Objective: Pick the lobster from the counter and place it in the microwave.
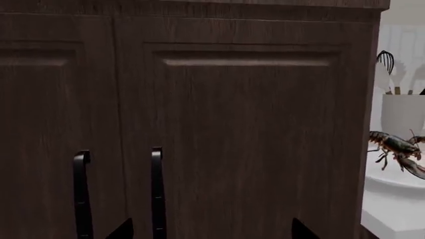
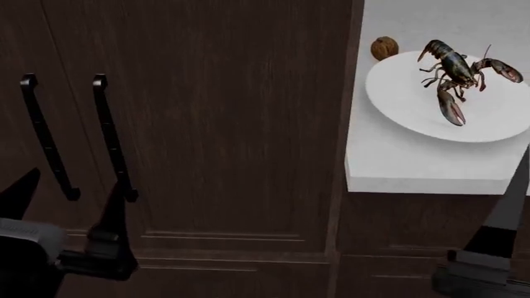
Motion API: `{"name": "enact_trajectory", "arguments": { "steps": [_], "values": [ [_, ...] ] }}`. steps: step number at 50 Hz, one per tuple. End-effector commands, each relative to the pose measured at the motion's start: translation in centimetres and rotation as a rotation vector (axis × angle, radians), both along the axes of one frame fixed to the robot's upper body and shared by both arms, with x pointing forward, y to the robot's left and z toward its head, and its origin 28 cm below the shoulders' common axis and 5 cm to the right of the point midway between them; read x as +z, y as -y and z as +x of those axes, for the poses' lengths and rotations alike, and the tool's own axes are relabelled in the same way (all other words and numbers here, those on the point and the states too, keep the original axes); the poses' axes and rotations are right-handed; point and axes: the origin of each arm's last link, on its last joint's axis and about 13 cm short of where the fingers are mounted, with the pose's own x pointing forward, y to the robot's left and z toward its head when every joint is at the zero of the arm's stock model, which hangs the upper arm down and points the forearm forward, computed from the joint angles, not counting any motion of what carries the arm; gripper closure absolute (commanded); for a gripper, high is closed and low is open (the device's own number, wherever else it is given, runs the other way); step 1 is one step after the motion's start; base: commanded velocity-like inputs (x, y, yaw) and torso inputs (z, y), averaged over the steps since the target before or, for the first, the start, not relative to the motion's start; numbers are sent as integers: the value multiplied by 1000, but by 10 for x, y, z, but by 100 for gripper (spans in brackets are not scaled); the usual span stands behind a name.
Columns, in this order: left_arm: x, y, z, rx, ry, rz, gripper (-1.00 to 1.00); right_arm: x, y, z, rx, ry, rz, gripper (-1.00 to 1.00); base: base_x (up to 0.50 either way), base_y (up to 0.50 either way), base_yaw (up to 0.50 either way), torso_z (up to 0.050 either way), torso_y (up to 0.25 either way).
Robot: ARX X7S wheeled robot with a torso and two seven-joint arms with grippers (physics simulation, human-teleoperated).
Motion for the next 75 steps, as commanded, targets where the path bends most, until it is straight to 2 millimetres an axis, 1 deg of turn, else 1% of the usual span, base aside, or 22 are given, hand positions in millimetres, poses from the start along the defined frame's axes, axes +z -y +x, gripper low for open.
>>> {"name": "enact_trajectory", "arguments": {
  "steps": [1,7,11,17,18,20,33,40,59,75],
  "values": [
    [18,-4,3,12,44,-18,-100,37,5,-29,-79,142,-51,-100,0,0,0,50,0],
    [25,-7,4,21,67,-23,-100,49,10,-37,-101,184,-75,-100,0,0,0,50,0],
    [33,-7,3,21,91,-29,-100,56,14,-39,-103,225,-91,-100,0,0,0,50,0],
    [50,-6,-1,16,137,-41,-100,56,15,-40,-103,231,-95,-100,0,0,0,50,0],
    [56,-6,-1,16,147,-40,-100,55,15,-40,-102,230,-94,-100,0,0,0,50,0],
    [58,-6,-2,16,147,-38,-100,55,15,-40,-101,230,-95,-100,0,0,0,50,0],
    [51,-7,-2,40,112,-19,-100,54,13,-39,-96,228,-94,-100,0,0,0,50,0],
    [51,-6,-2,43,112,-33,-100,54,13,-40,-87,231,-84,-100,0,-40,0,0,0],
    [52,-4,-2,51,124,-46,-100,56,12,-40,-69,235,-83,-100,0,-500,0,0,0],
    [49,-3,-3,42,97,-52,-100,56,11,-39,-63,226,-86,-100,0,-500,0,0,0]
  ]
}}
